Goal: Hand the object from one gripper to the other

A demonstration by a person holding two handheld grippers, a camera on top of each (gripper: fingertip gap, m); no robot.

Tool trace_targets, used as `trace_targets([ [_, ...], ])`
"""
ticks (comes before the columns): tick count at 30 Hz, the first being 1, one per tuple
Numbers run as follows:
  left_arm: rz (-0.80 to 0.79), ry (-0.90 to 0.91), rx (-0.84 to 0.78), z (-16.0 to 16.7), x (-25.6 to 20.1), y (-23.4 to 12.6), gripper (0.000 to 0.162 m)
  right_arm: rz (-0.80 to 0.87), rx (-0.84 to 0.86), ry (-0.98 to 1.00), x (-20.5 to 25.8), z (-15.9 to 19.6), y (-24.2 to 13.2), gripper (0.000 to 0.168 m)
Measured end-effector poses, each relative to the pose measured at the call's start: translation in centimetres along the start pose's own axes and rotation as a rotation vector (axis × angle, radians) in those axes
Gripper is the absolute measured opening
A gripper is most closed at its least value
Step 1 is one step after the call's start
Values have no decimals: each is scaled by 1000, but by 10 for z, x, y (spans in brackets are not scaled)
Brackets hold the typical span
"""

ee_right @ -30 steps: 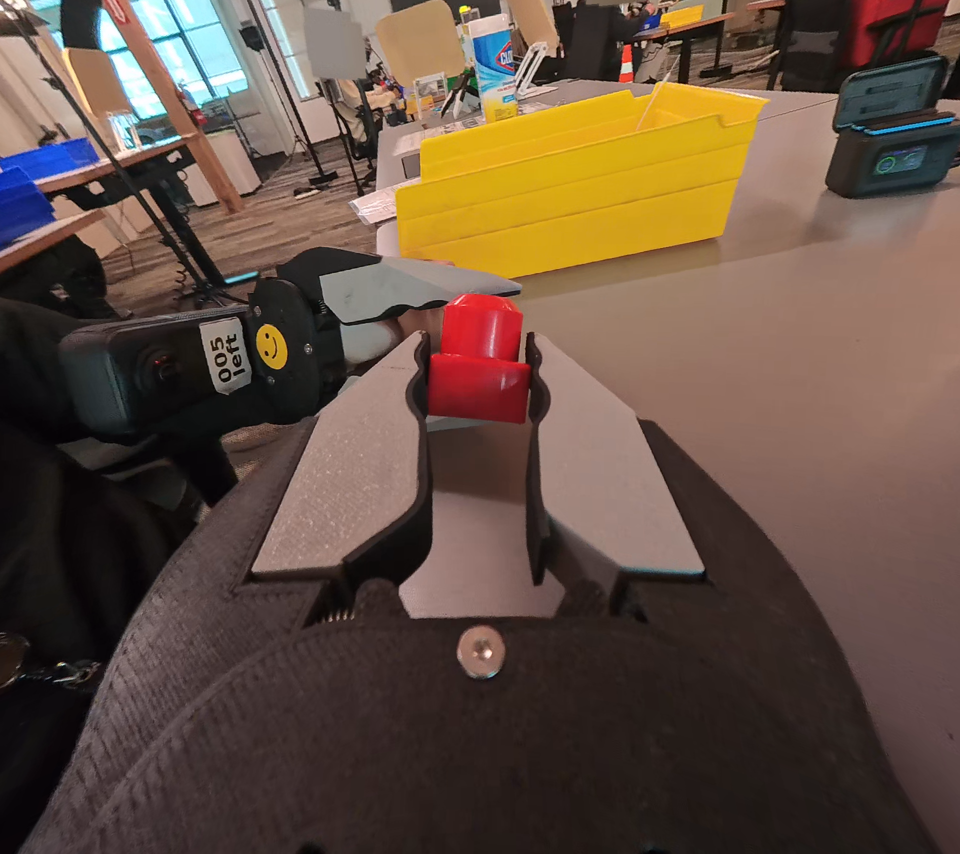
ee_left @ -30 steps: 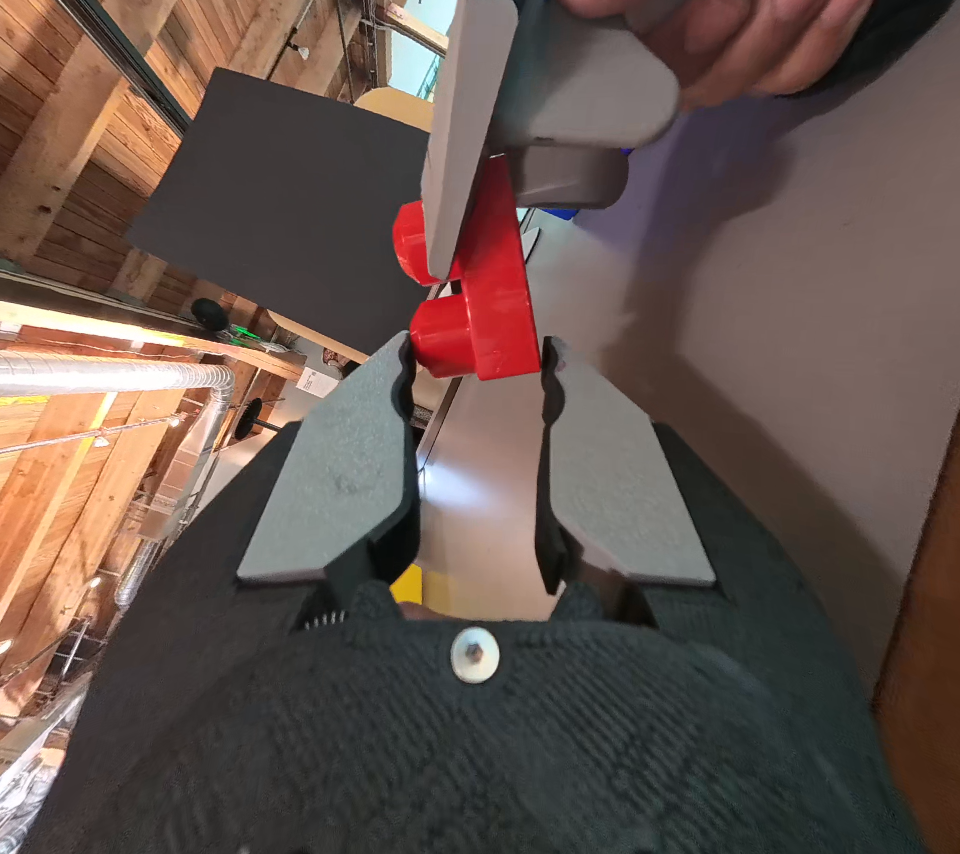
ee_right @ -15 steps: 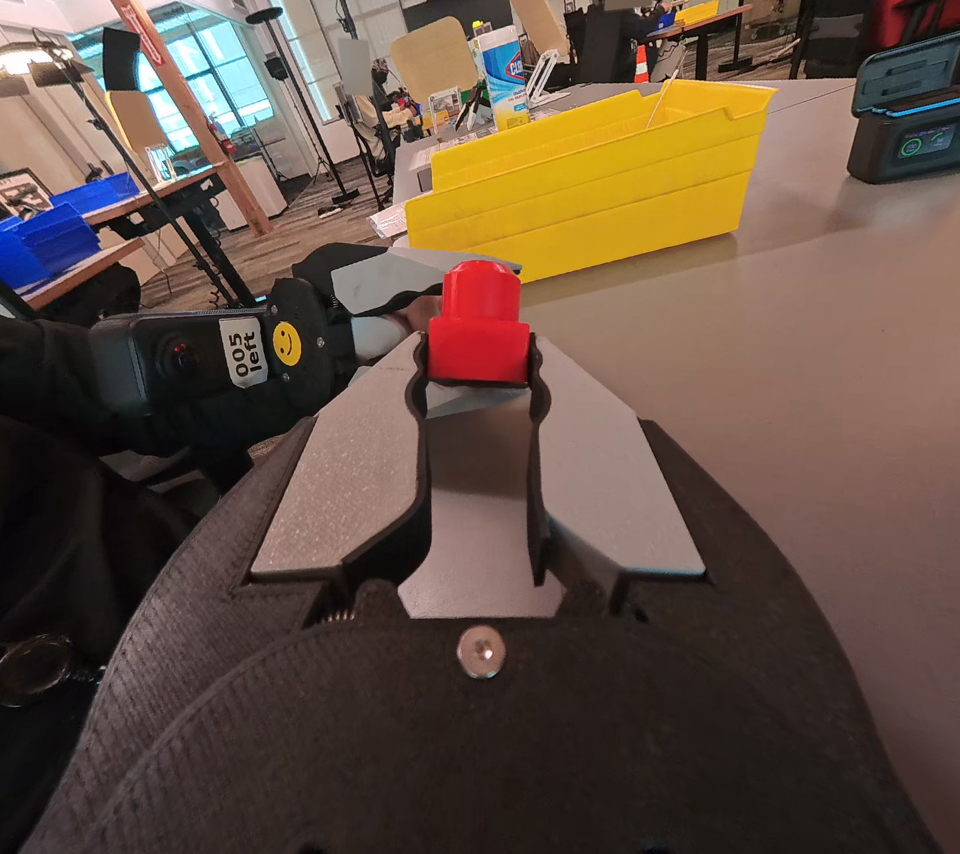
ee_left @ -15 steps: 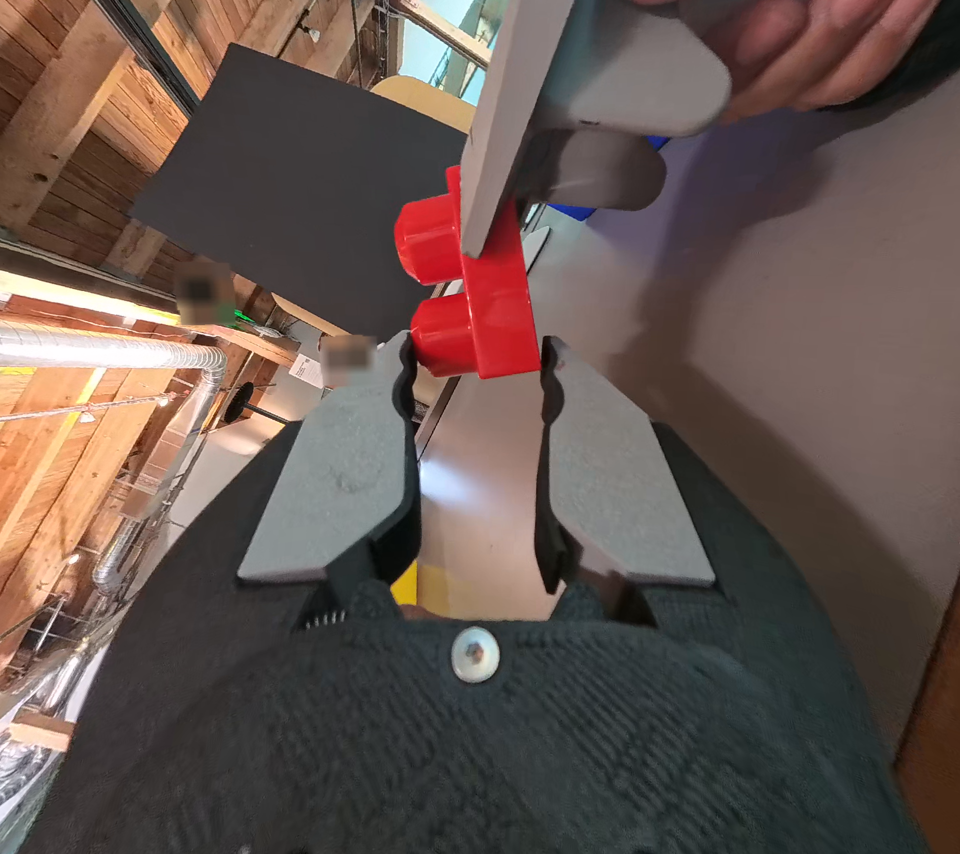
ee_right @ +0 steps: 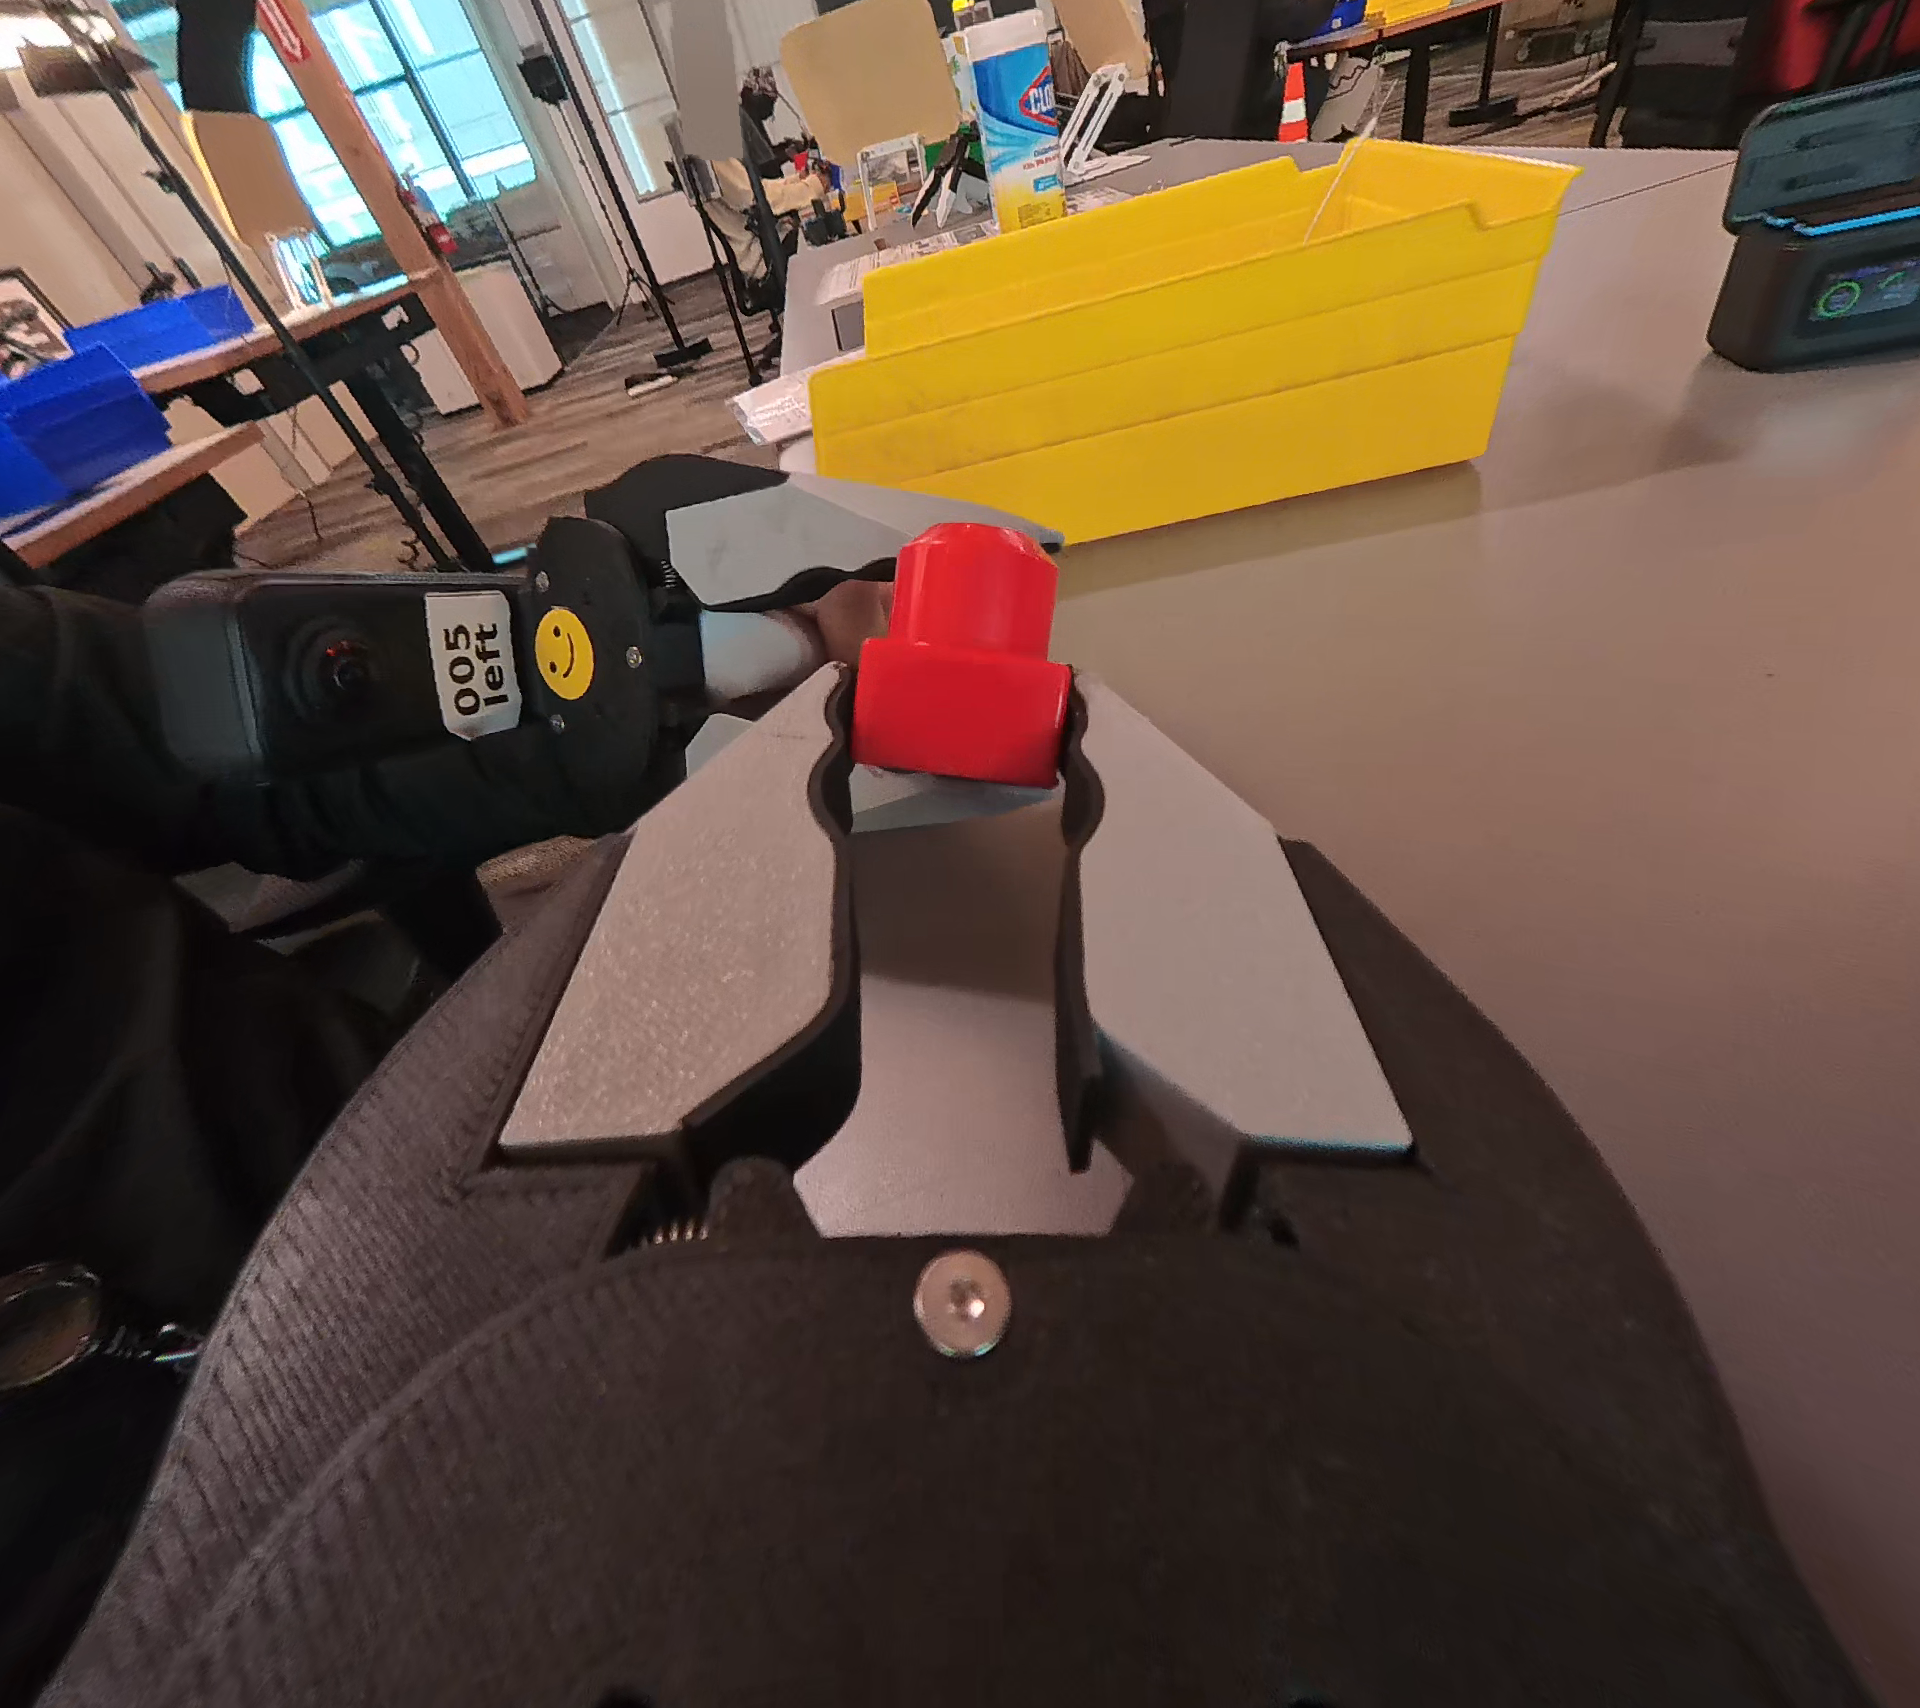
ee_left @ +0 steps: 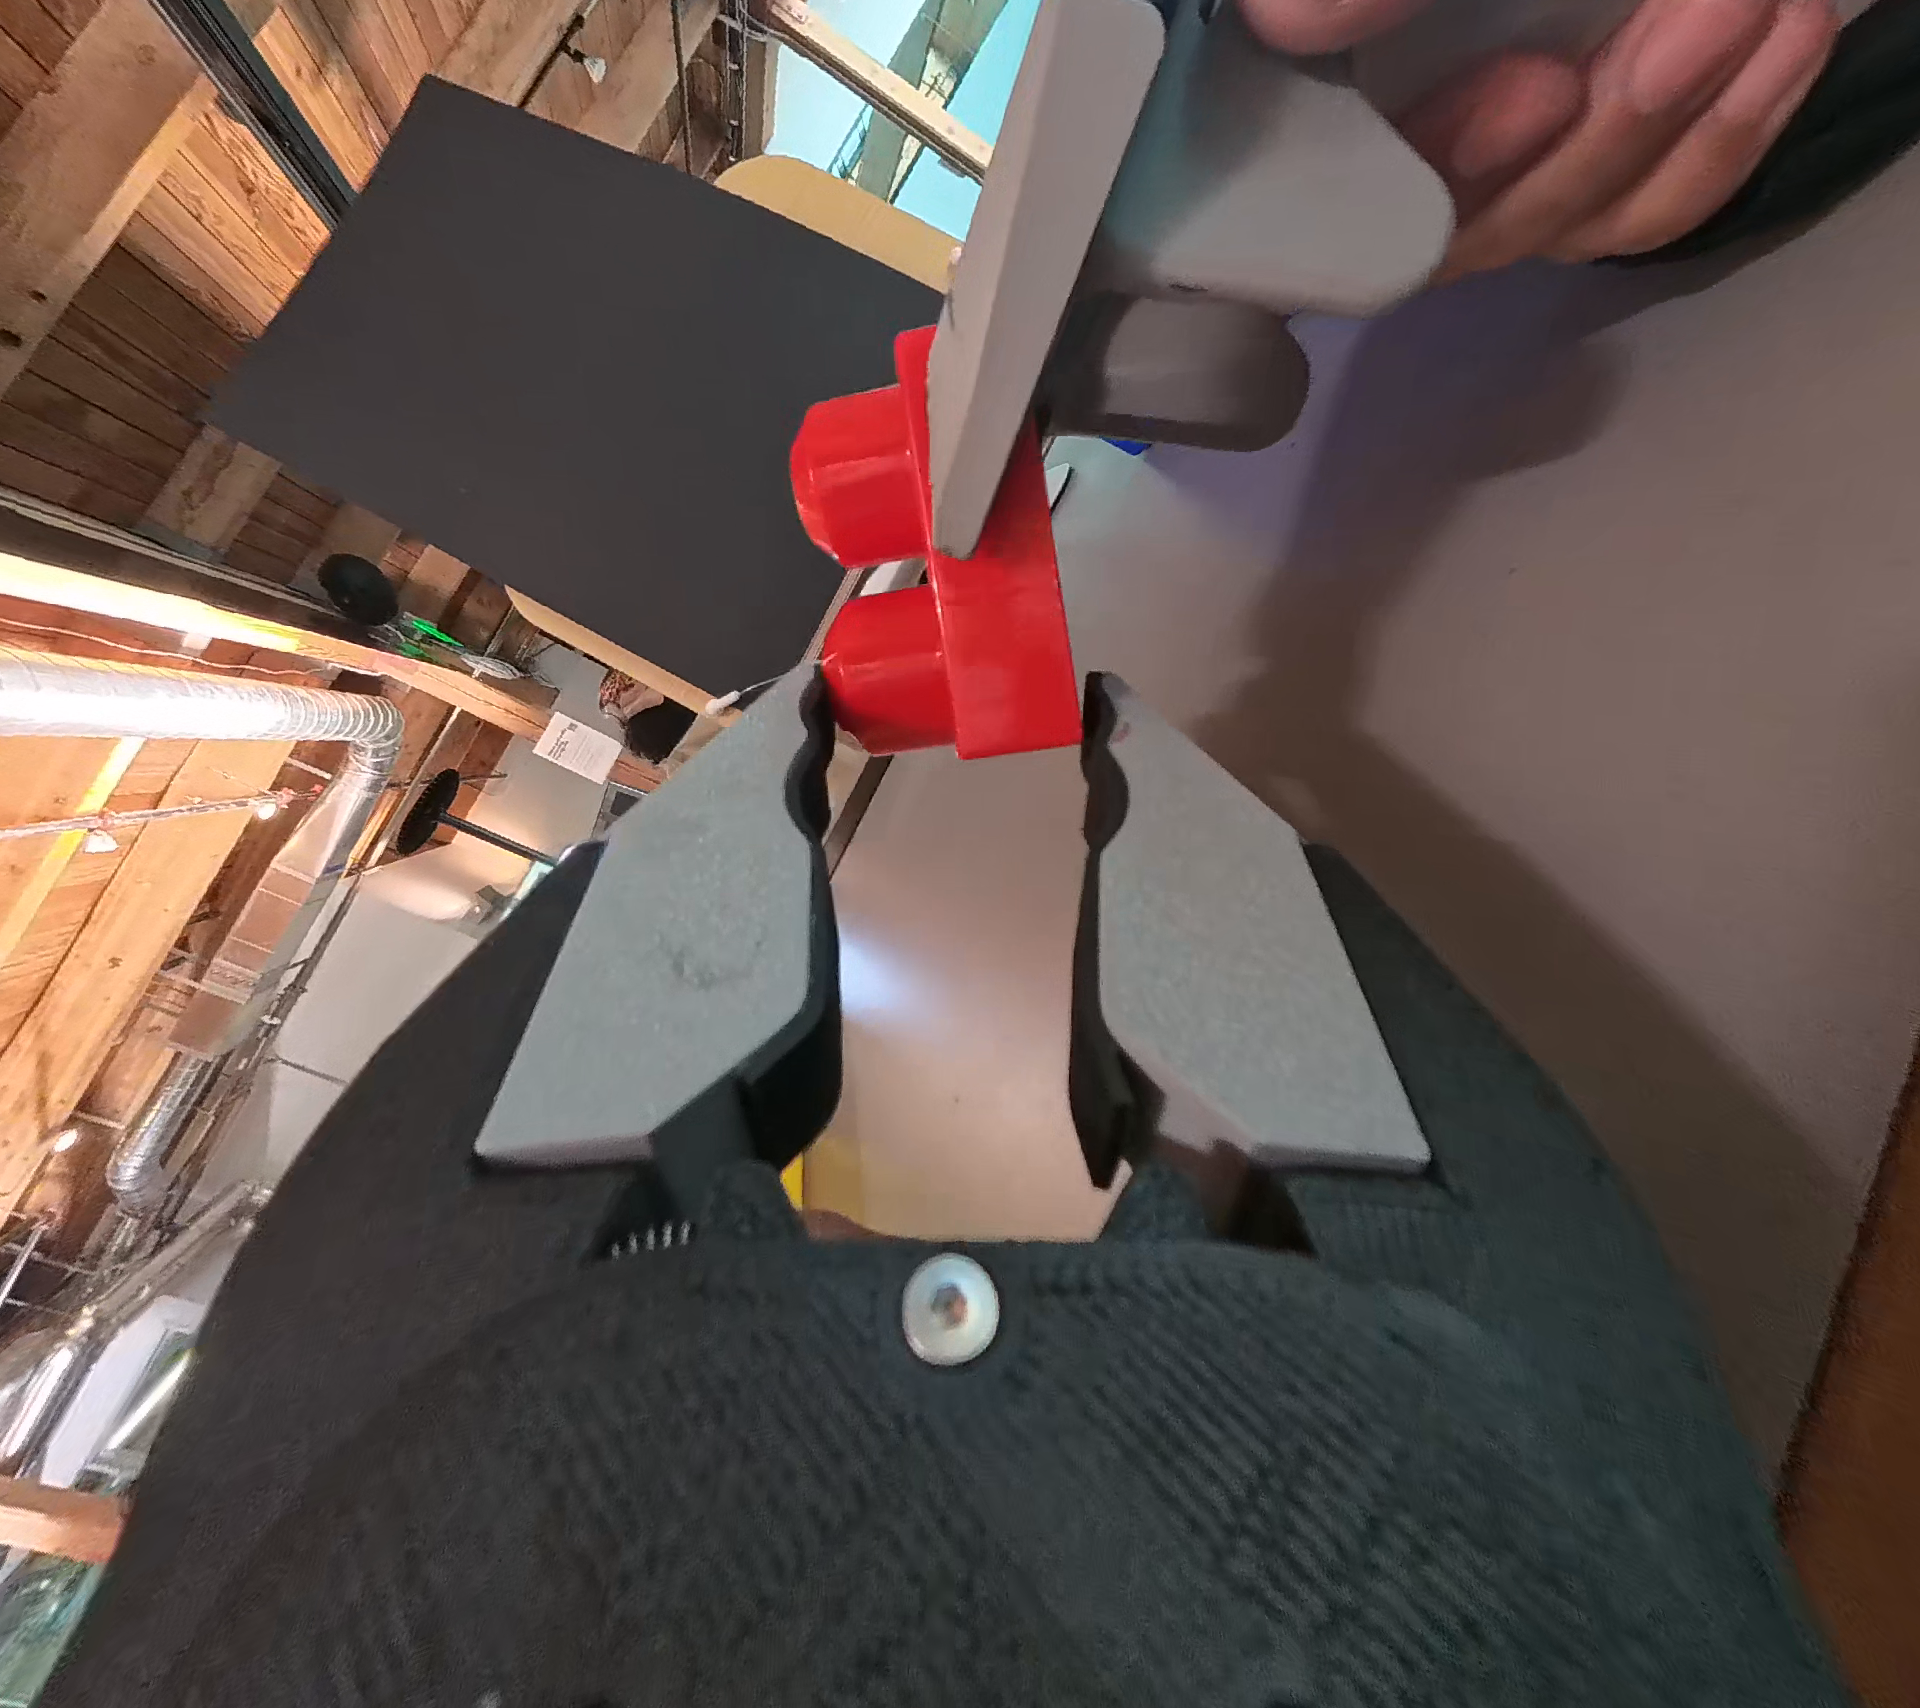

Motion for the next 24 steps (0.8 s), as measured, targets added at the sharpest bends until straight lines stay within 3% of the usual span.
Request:
trace_targets([
  [14, 45, -54, -25, 0, 0, -2, 45, 112, 47, -135, 9, 2, 3, 36],
  [20, 226, -275, -90, 2, 15, -6, 49, 262, -57, -276, 12, -6, -12, 36],
  [22, 427, -388, -106, 0, 18, -10, 51, 228, -93, -372, 22, -7, -12, 36],
  [24, 638, -537, -99, 0, 21, -12, 66, 199, -130, -501, 28, -6, -9, 36],
])
Point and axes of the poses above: each gripper's, where its closed fingertips meet, y out along the fingers, z out of its underside, x = y × z across the jaws, the point moved 7 cm from there along -y, back along the fingers, and after that the axes turned 10 degrees about x, right-handed, at the moved point
